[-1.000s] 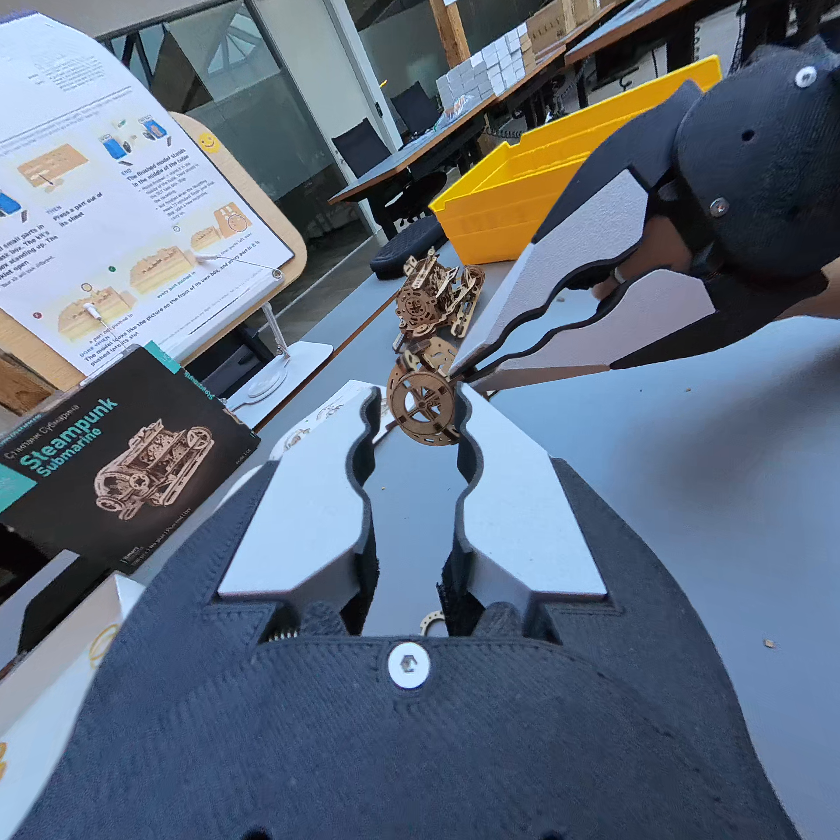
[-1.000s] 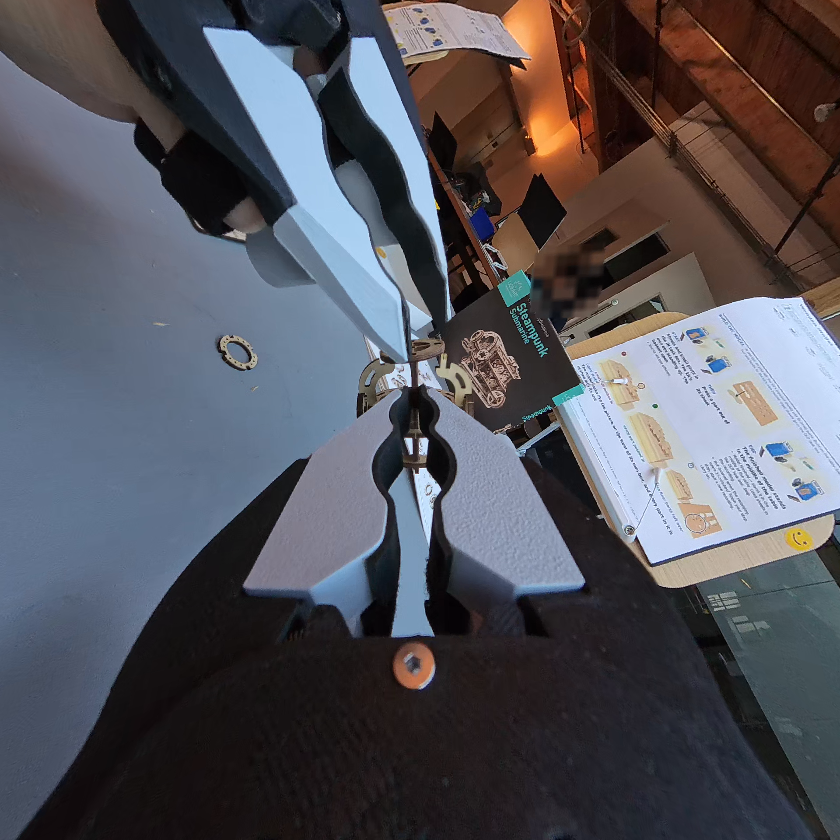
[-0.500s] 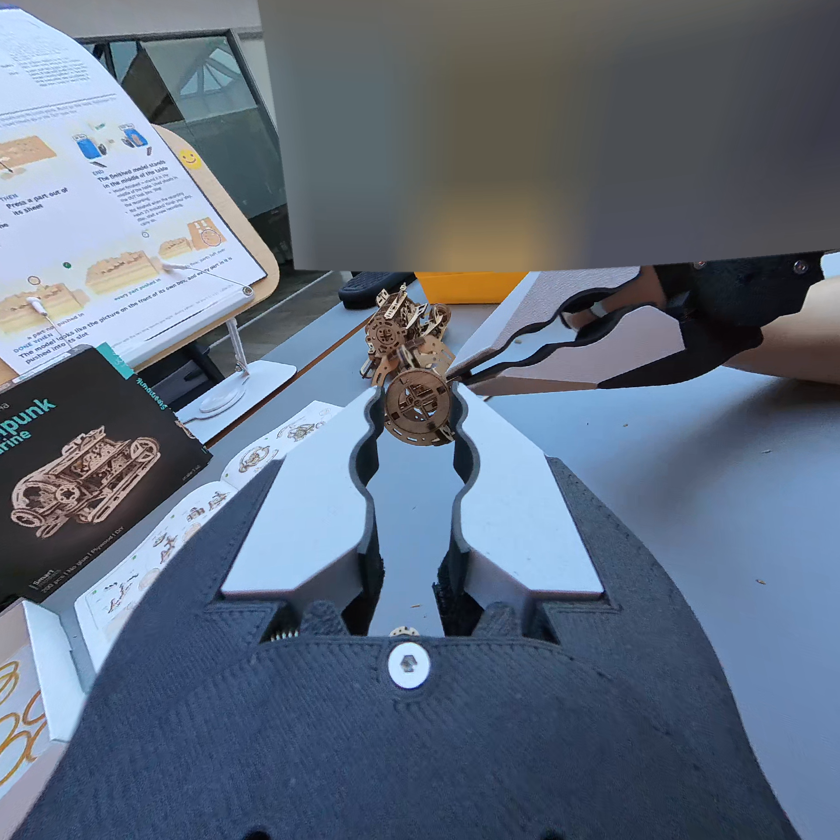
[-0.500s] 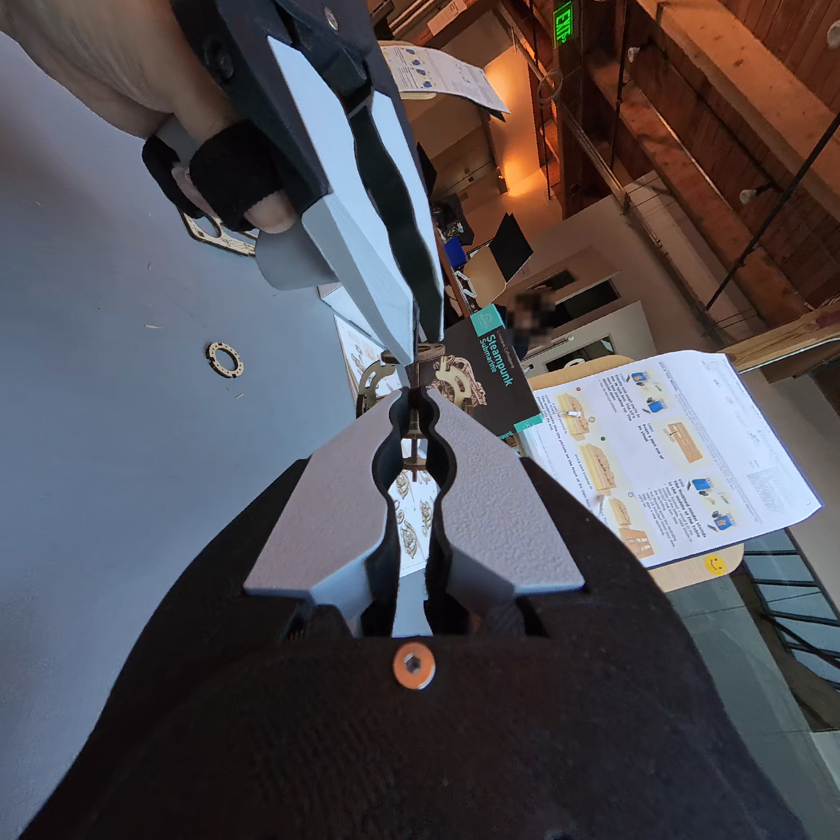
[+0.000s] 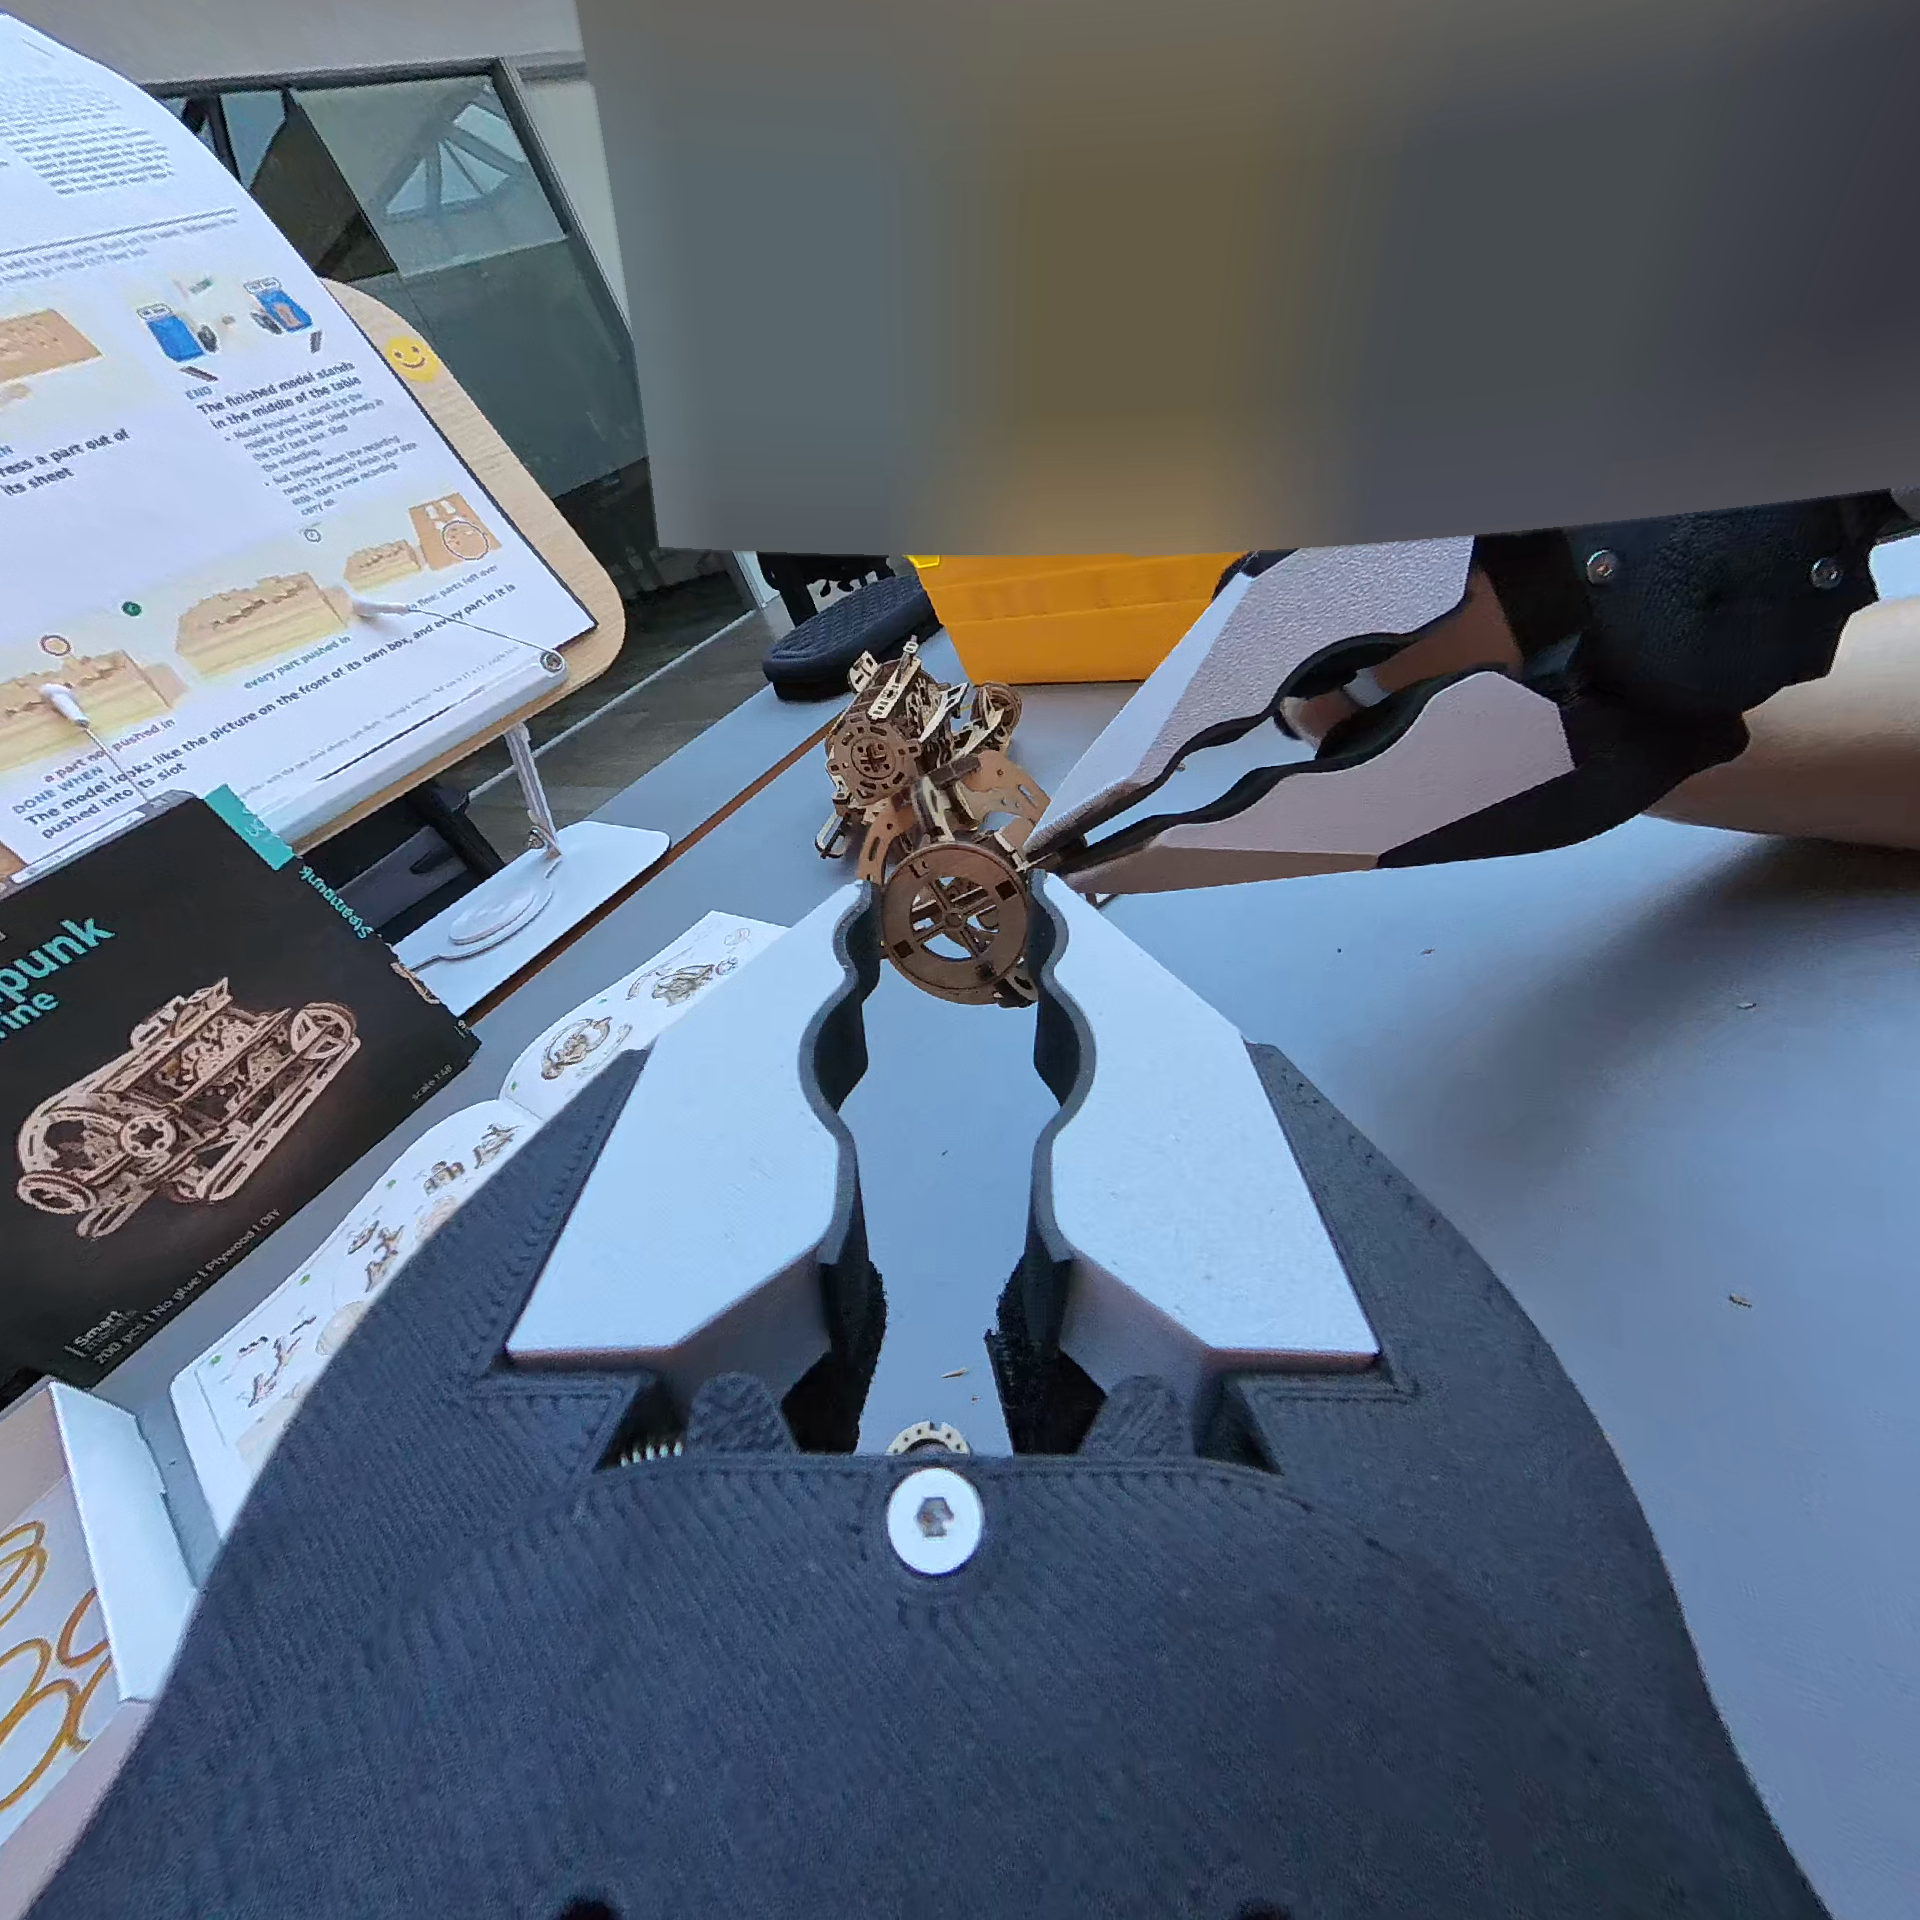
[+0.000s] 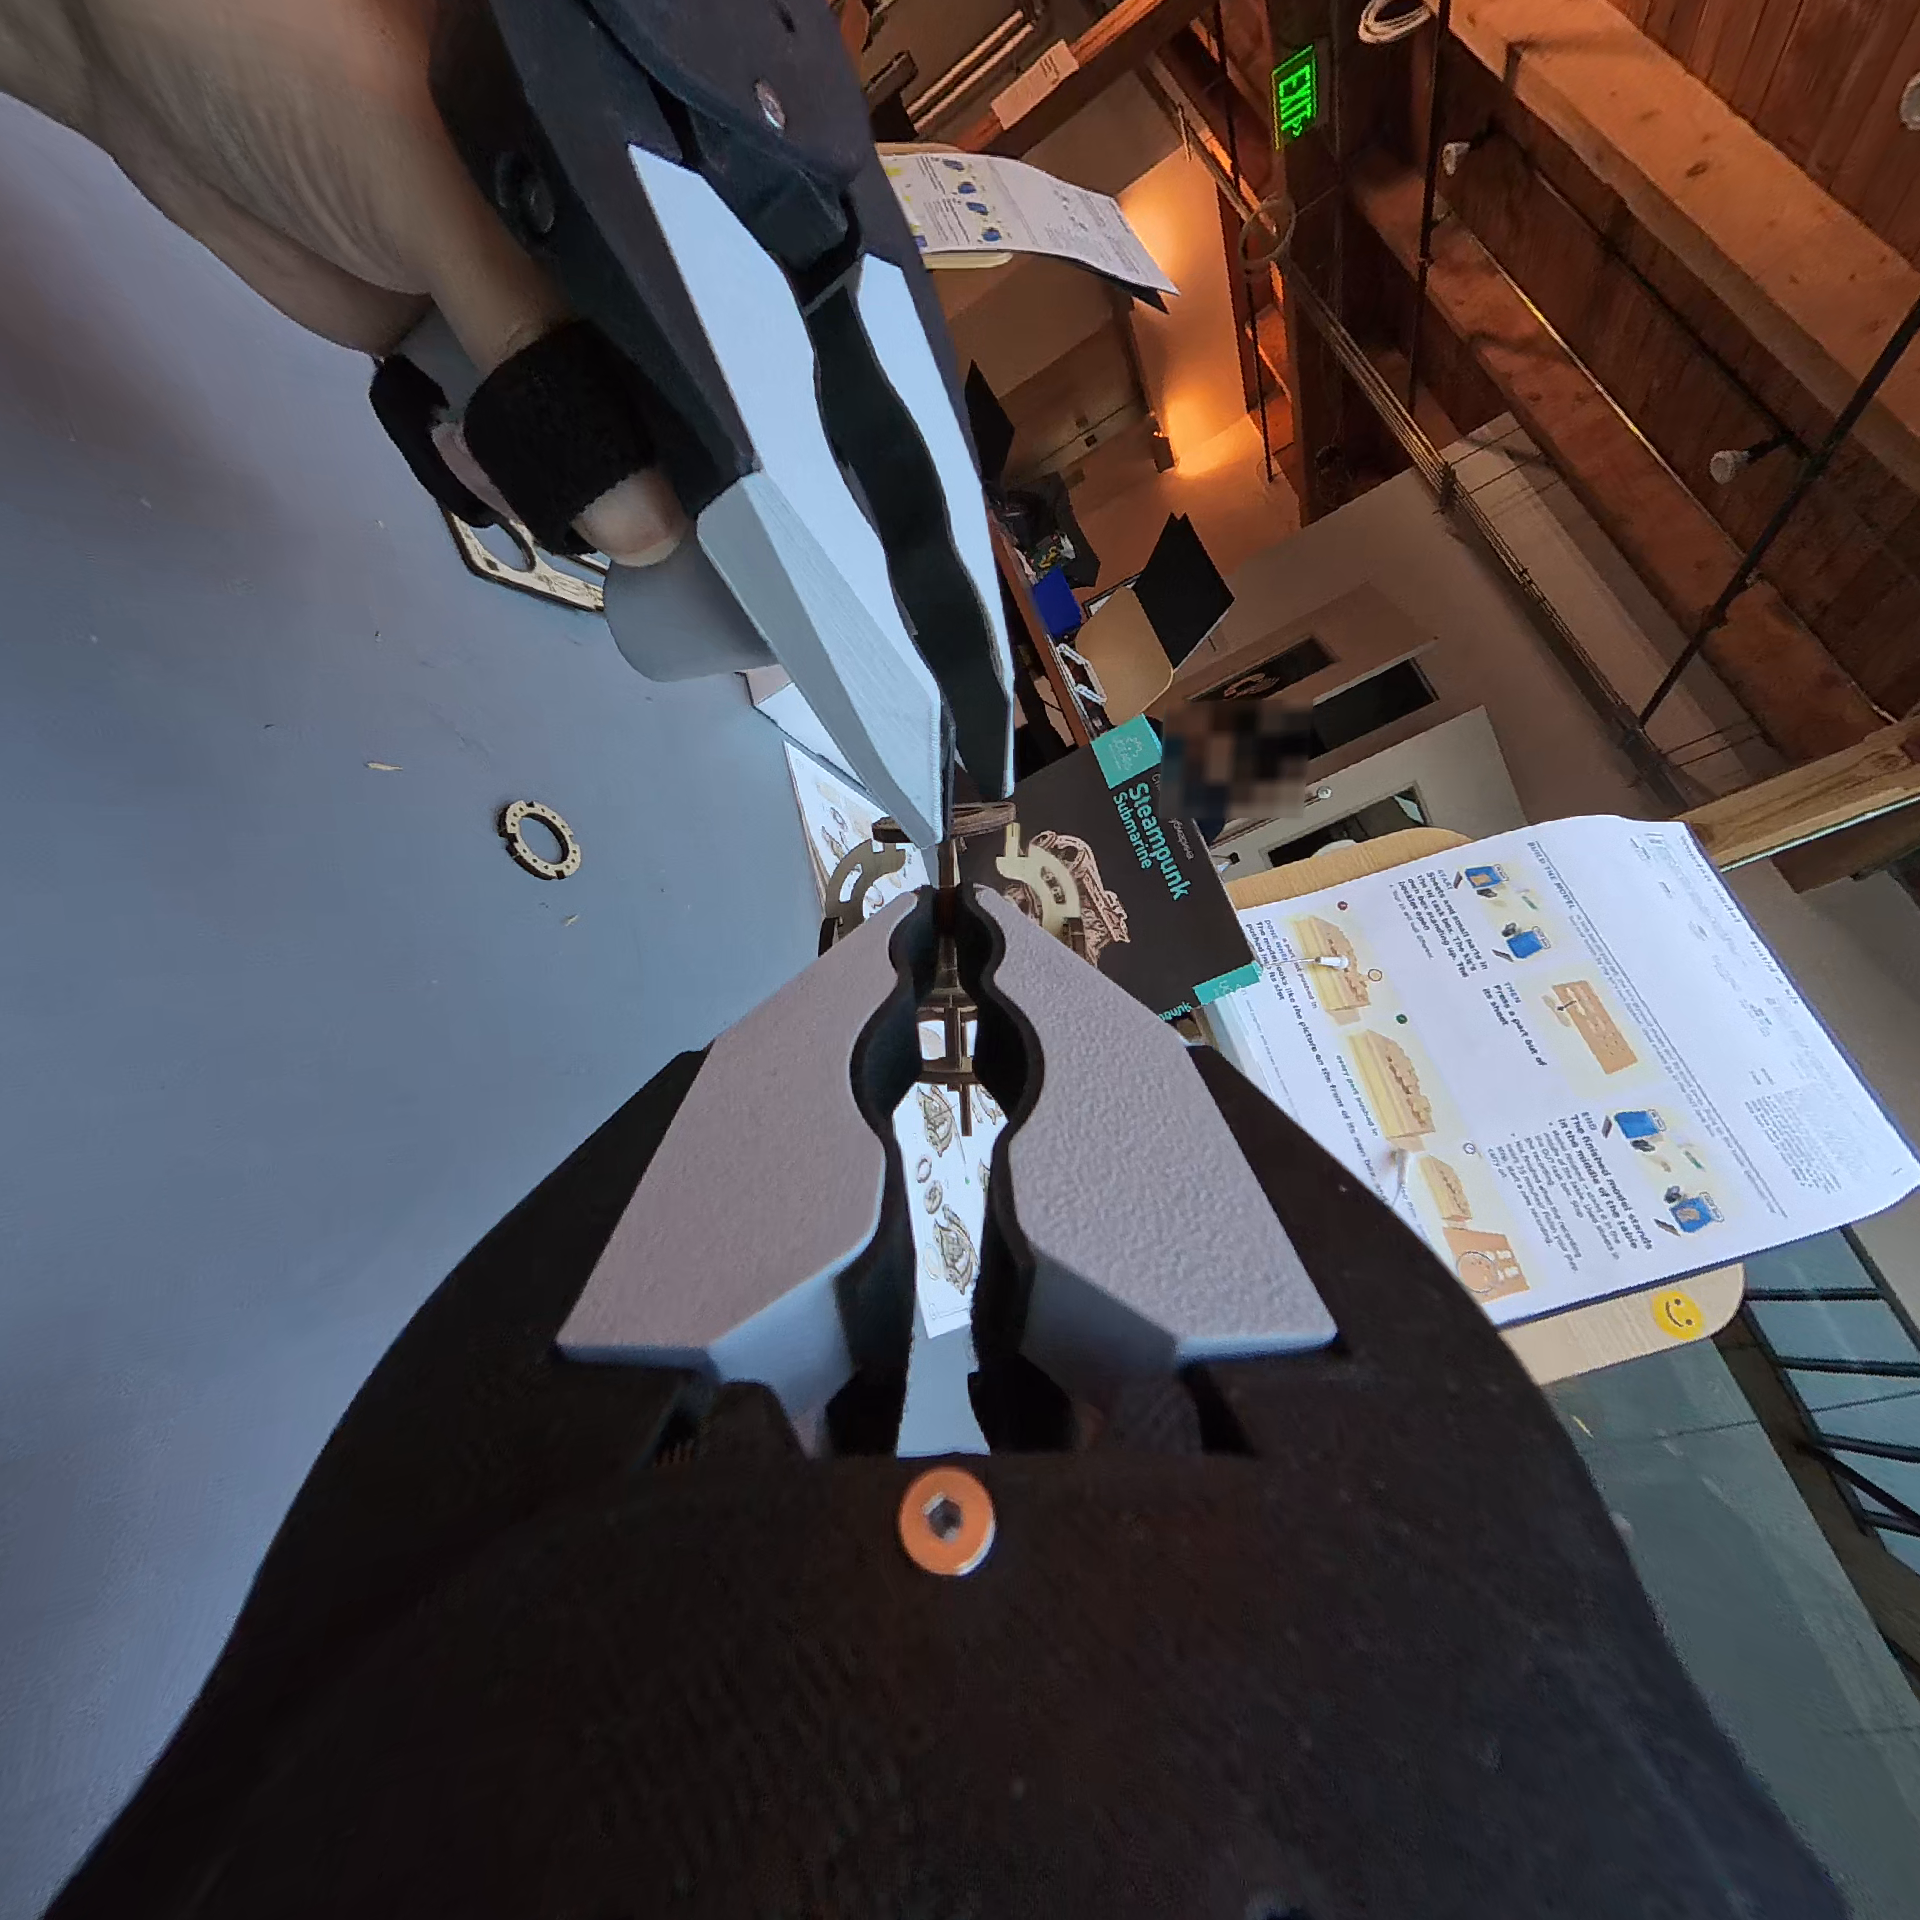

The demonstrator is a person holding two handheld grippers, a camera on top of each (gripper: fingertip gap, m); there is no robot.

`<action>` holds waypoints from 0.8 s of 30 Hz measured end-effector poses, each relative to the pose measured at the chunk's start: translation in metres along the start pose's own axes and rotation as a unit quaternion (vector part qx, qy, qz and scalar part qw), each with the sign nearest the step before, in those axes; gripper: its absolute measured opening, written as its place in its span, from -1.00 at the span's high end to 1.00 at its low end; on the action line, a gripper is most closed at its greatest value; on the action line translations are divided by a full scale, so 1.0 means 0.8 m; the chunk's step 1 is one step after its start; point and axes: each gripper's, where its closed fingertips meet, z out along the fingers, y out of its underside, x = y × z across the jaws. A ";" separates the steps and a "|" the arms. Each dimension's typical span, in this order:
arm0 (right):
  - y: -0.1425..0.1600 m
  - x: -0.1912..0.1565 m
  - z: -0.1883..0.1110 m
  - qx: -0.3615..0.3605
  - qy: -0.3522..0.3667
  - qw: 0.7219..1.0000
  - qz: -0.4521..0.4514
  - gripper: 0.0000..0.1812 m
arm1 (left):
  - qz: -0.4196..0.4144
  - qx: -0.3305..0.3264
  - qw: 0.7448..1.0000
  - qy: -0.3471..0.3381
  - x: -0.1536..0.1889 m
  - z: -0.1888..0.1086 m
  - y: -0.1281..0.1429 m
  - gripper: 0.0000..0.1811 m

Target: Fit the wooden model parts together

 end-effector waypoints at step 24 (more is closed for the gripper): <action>-0.007 0.000 -0.006 0.171 -0.159 0.908 0.349 1.00 | -0.116 0.065 0.987 0.095 -0.024 -0.055 0.020 0.65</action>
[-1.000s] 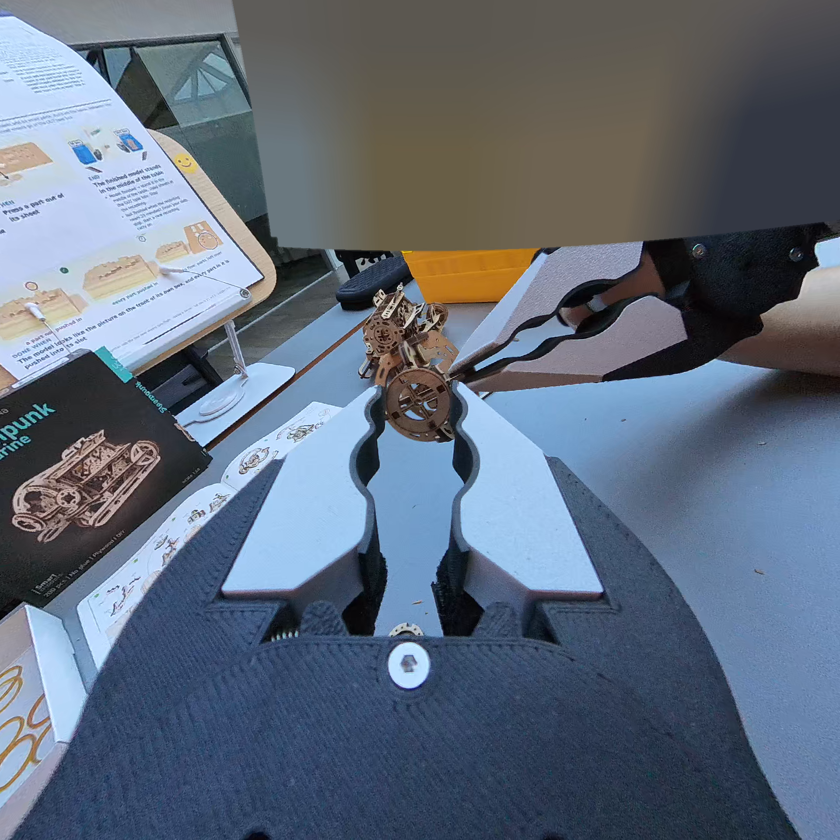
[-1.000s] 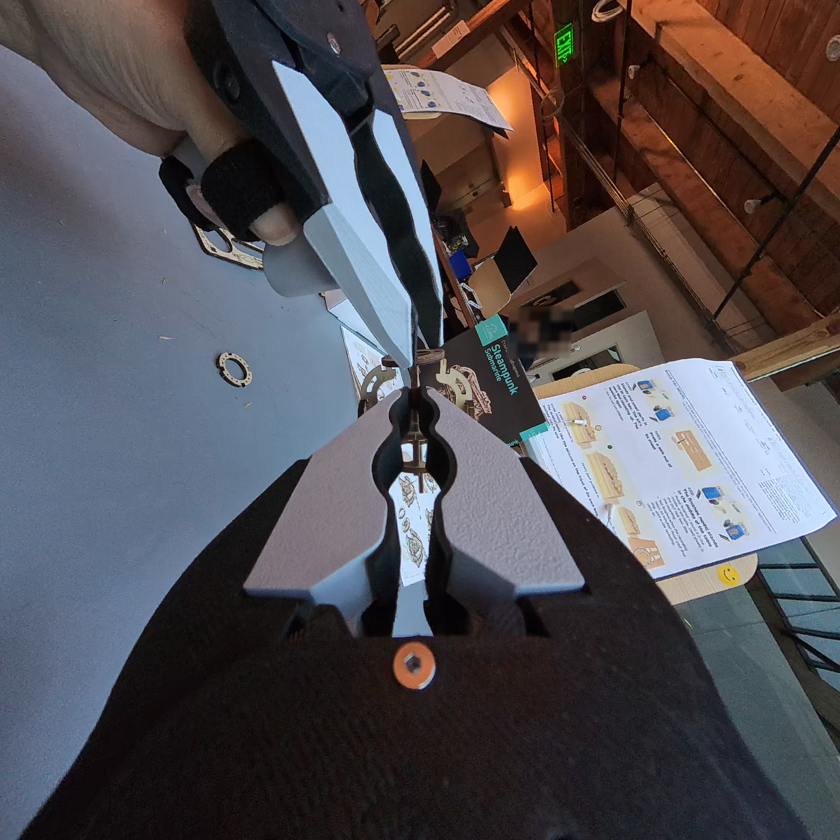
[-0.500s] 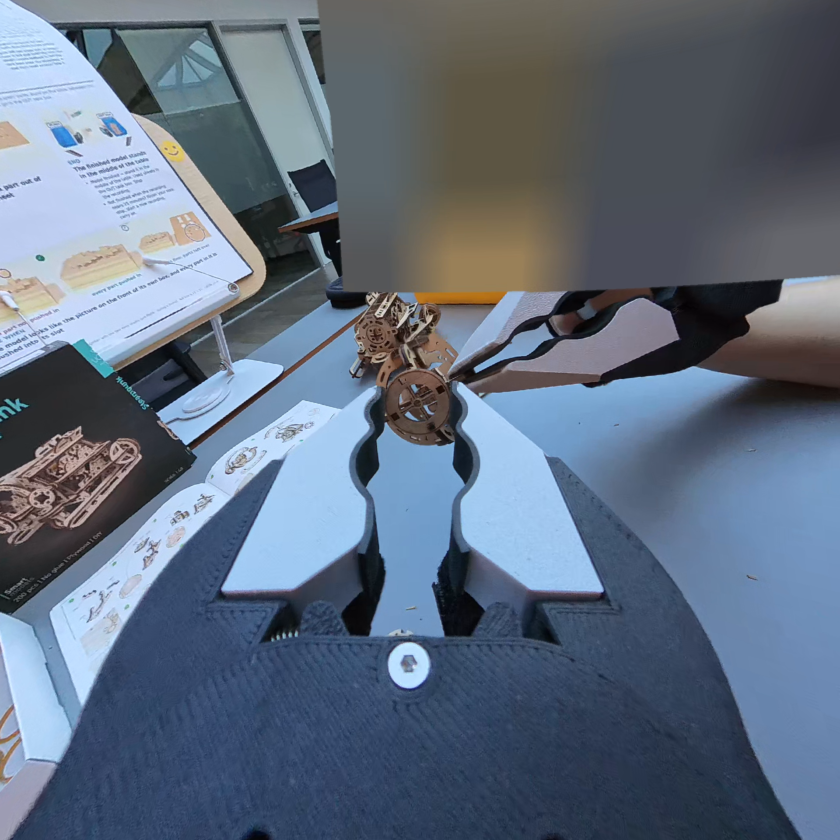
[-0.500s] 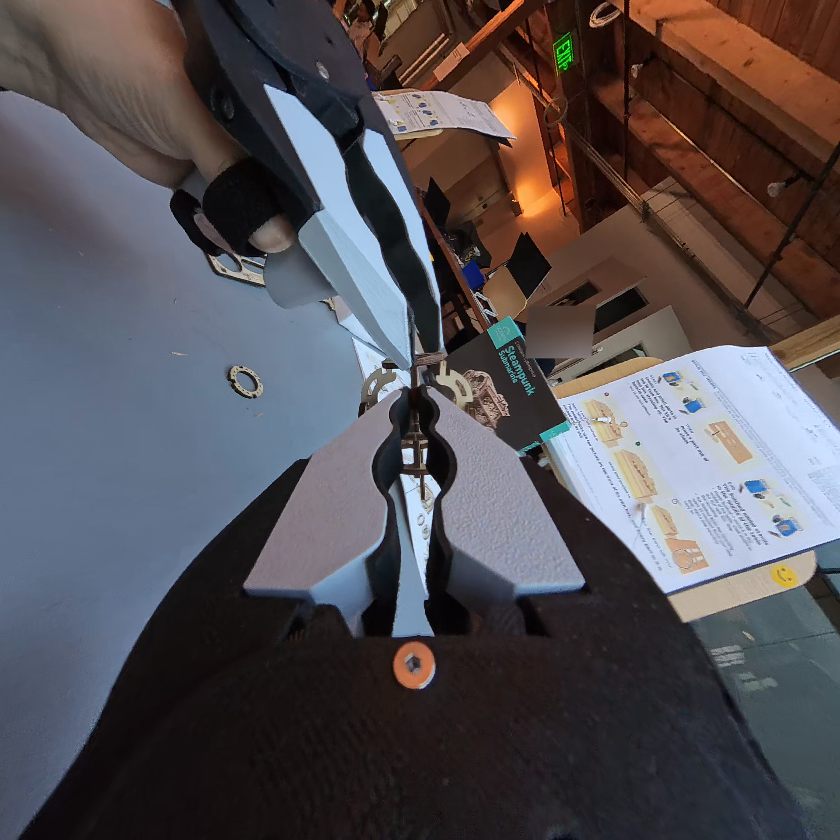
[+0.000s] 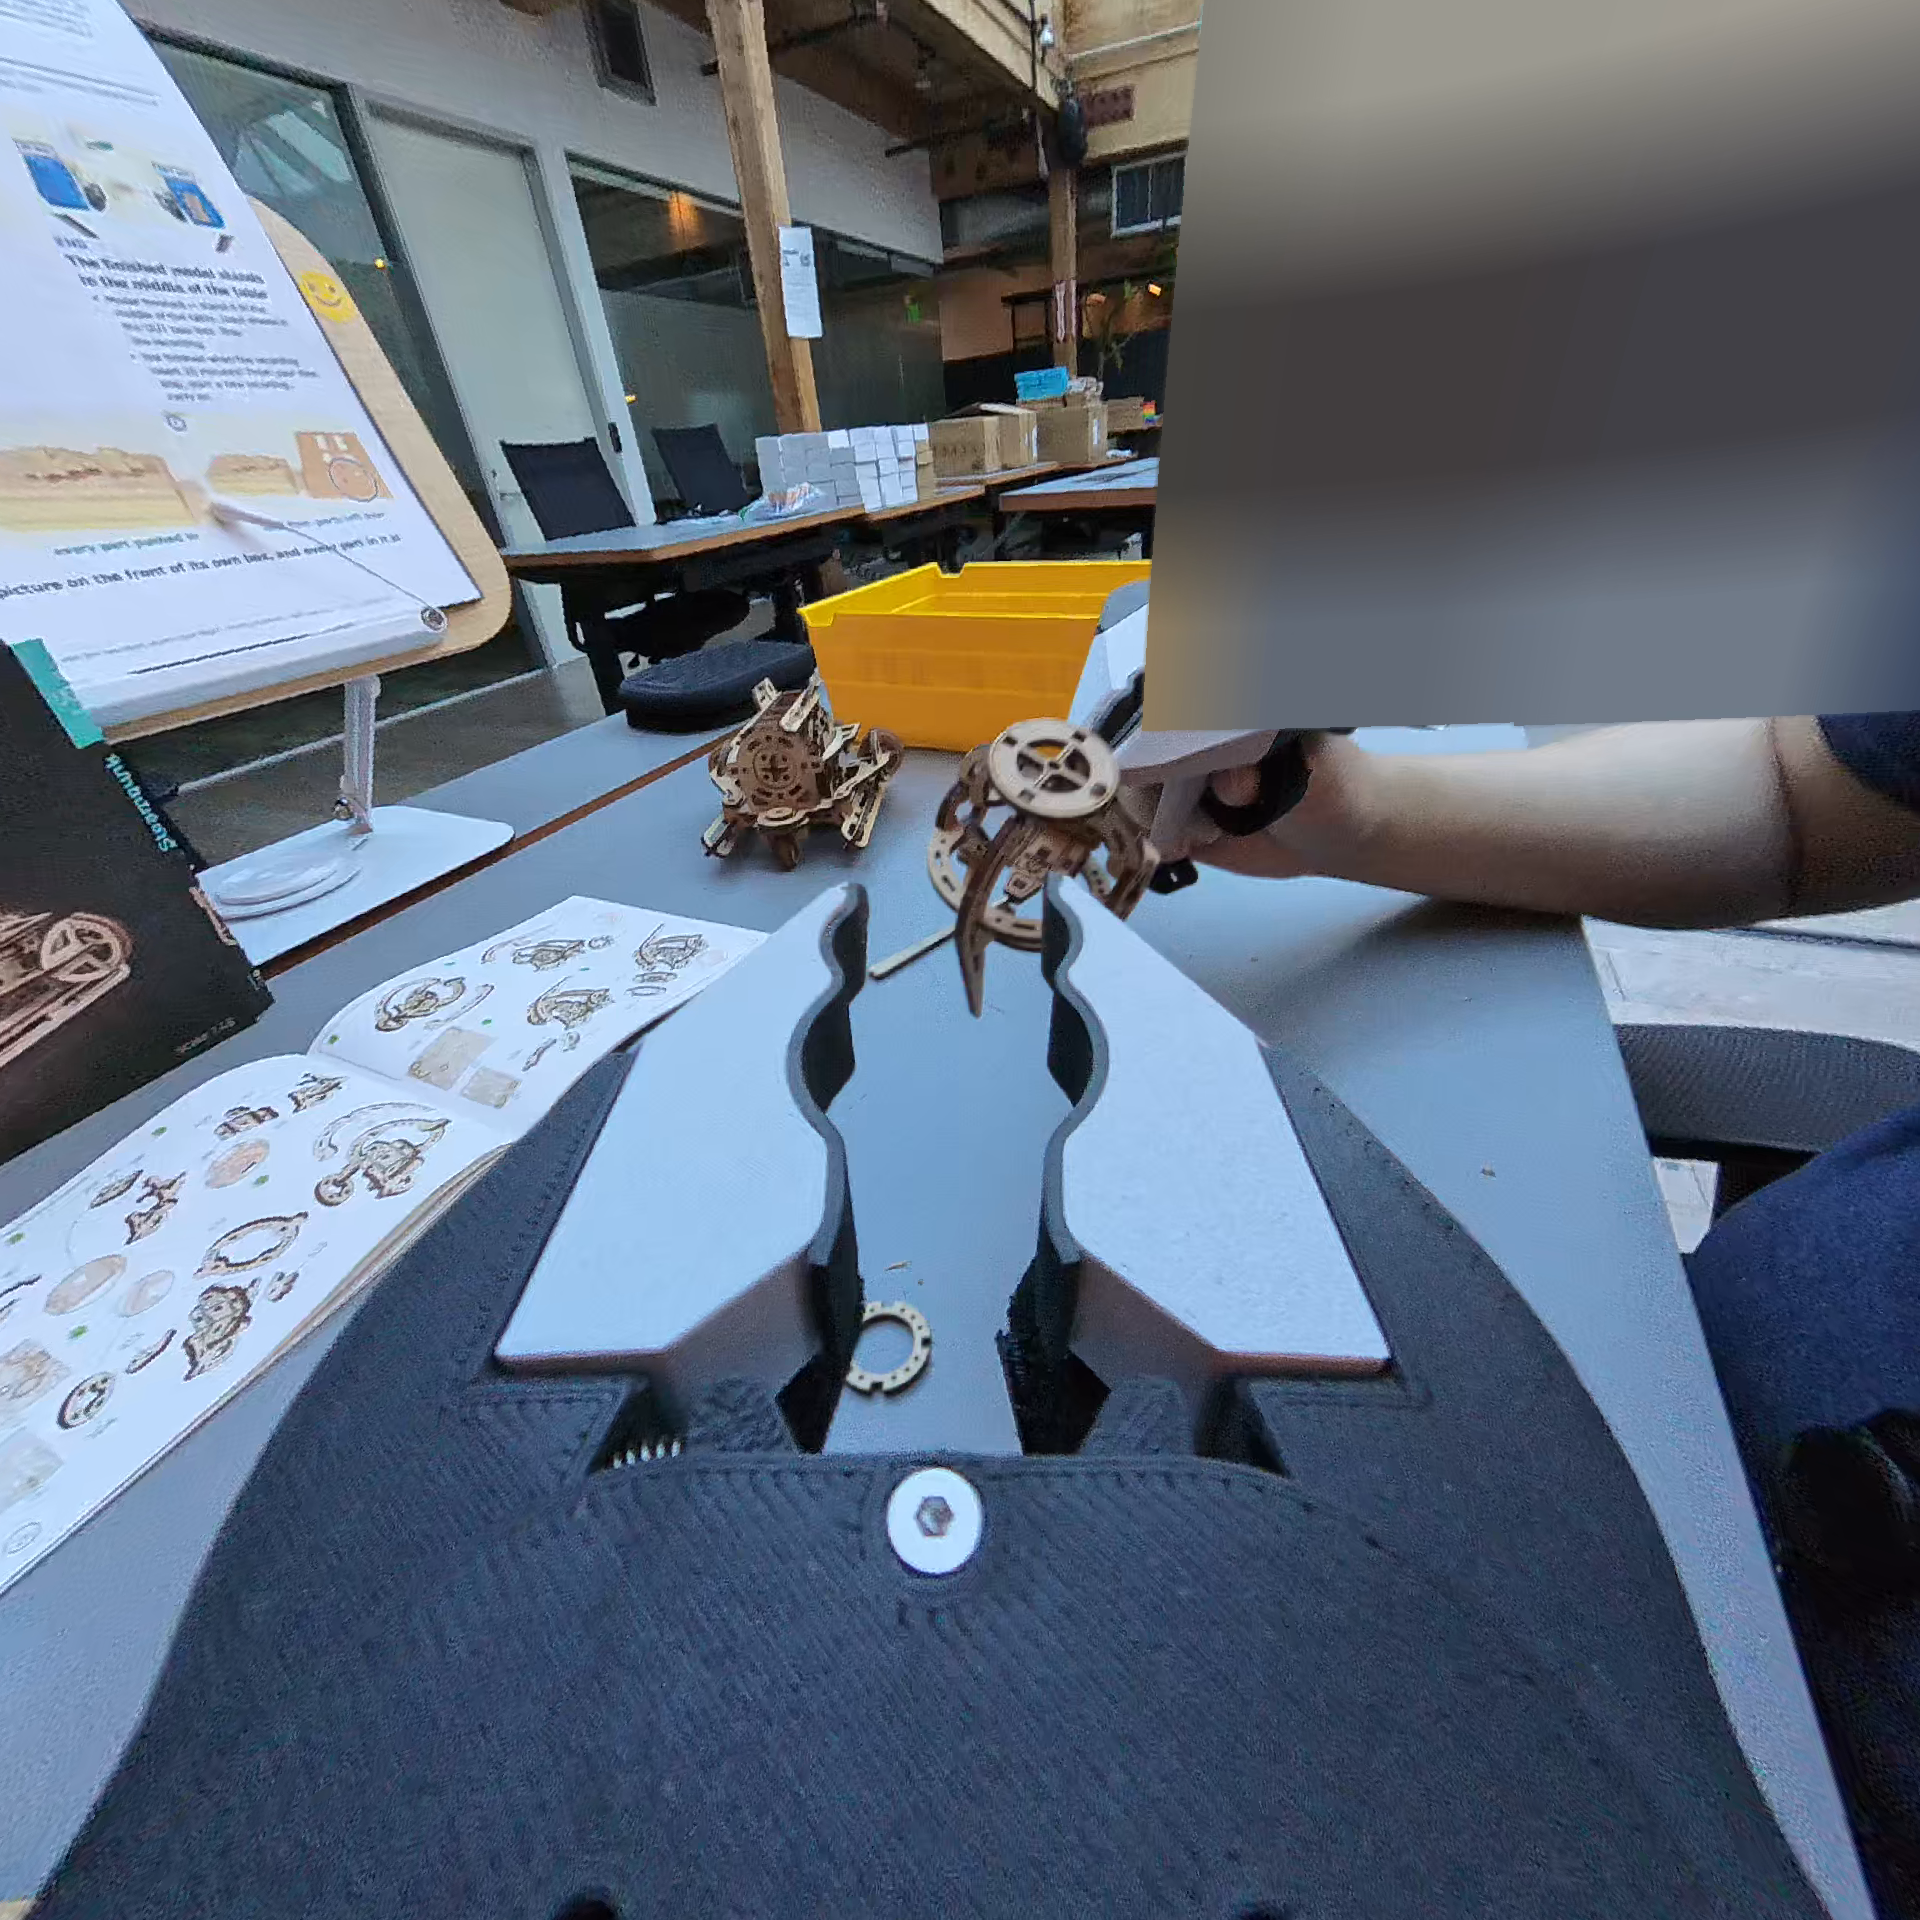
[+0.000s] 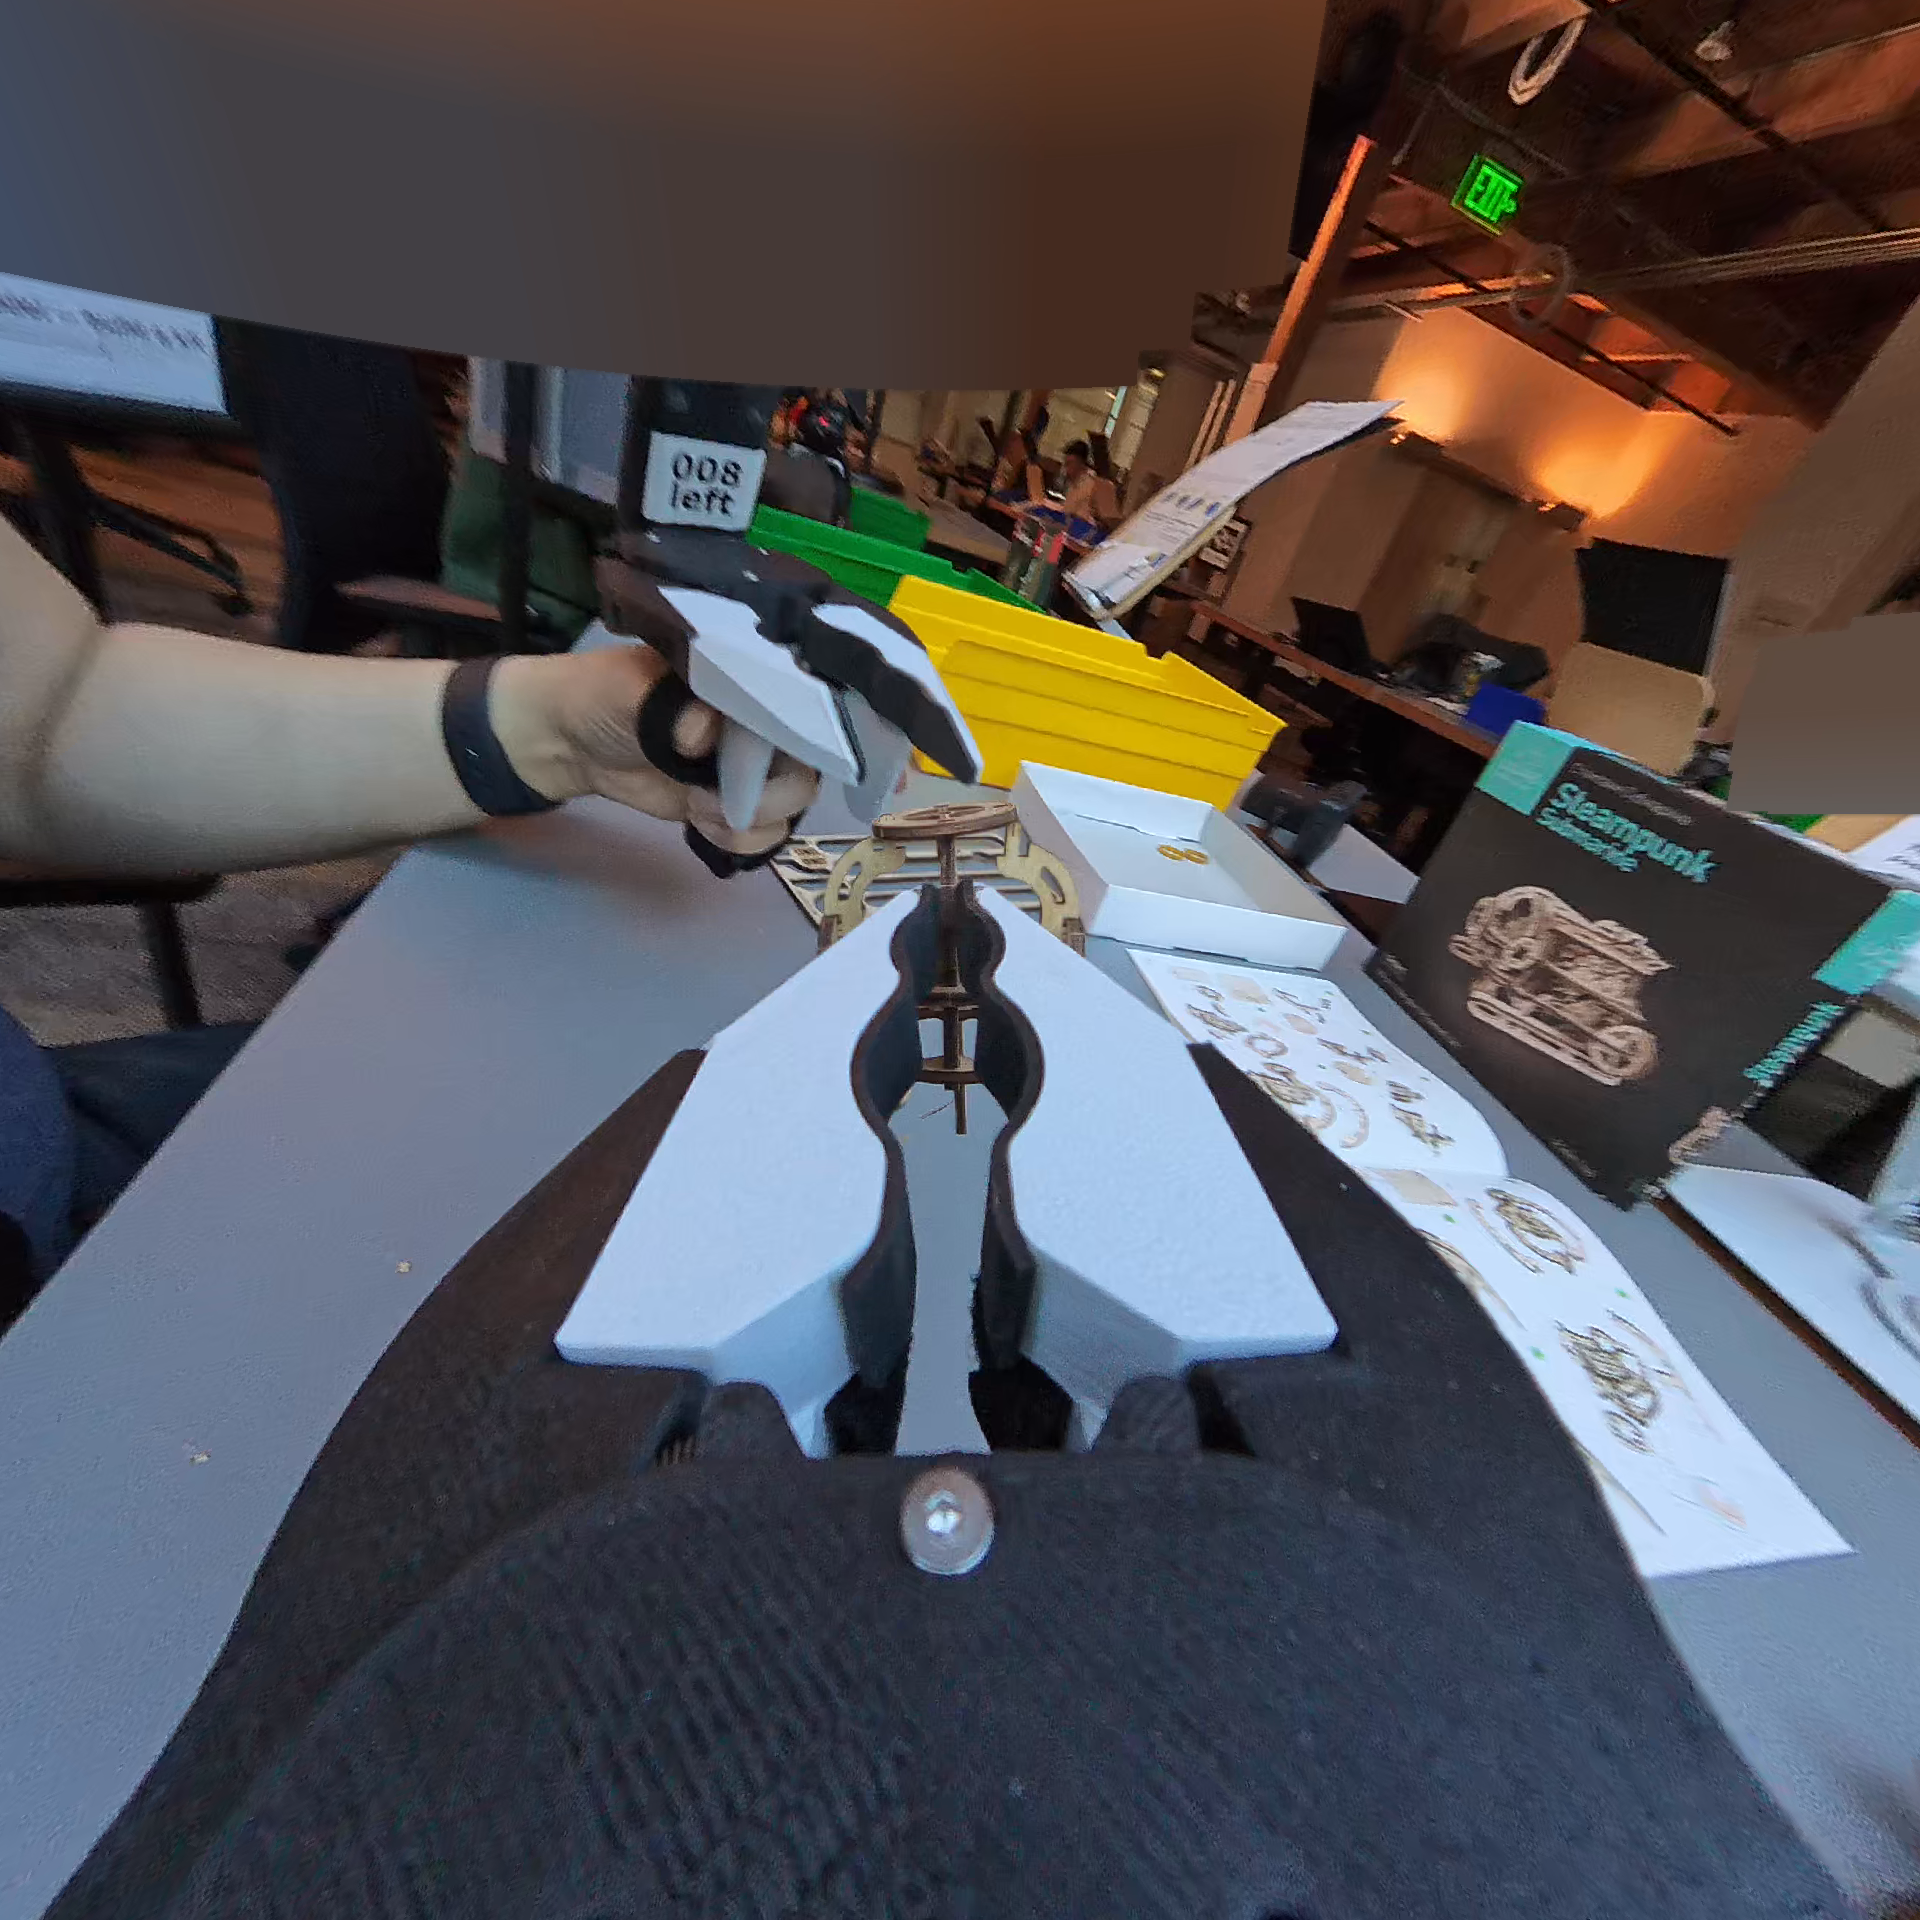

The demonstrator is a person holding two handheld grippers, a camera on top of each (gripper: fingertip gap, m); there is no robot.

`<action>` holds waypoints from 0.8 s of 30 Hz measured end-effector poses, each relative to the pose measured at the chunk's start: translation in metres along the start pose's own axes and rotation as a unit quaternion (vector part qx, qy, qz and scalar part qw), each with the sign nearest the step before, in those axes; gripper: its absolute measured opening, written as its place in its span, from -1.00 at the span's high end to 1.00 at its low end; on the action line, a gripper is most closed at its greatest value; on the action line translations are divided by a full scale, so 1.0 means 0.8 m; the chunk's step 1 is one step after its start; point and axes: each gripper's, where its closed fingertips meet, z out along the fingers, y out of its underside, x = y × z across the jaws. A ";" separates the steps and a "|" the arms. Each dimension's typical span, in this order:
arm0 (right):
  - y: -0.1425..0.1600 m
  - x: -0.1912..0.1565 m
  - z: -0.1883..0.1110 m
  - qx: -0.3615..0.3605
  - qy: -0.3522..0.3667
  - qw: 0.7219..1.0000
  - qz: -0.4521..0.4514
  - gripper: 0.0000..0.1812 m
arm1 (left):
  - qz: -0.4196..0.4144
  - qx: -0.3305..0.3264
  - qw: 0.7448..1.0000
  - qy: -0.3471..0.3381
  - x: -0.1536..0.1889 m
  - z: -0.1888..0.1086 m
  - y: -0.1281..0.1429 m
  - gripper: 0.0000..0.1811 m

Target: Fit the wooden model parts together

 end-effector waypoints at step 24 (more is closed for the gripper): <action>0.088 0.000 -0.001 -0.118 -0.102 0.979 0.133 0.87 | 0.029 -0.155 0.984 0.082 0.010 0.036 0.079 1.00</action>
